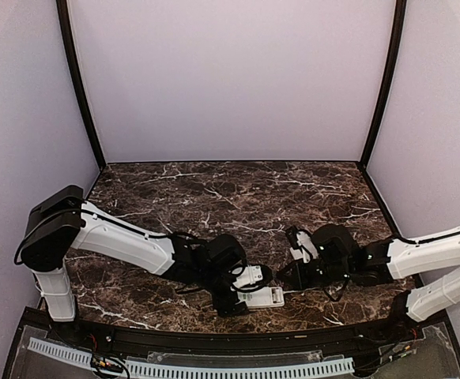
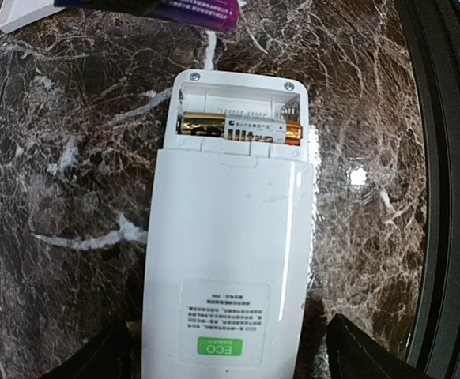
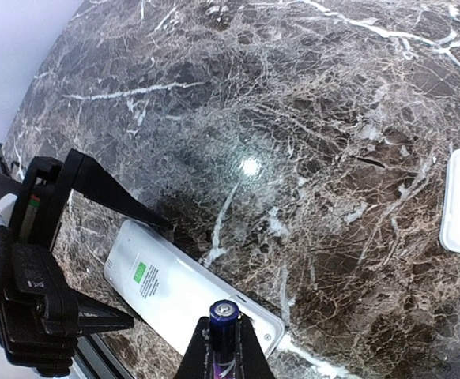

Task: Load the batteries into the remote control
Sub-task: Place the battery in the battery compartment.

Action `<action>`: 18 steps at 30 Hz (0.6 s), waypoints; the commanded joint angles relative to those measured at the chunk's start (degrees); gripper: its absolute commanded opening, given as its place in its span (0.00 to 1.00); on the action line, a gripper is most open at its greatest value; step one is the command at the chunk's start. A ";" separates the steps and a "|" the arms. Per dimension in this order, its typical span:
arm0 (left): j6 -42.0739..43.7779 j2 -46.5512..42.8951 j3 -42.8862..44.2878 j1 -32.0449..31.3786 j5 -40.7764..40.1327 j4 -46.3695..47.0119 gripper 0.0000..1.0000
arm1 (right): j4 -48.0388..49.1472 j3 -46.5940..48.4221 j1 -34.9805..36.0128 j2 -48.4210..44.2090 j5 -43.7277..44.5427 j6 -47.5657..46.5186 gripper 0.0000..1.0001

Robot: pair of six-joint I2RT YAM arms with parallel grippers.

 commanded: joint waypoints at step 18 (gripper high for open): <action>-20.71 5.10 -2.21 0.14 -15.45 -11.03 0.36 | 15.36 -3.66 -1.05 -1.23 5.56 -2.09 0.00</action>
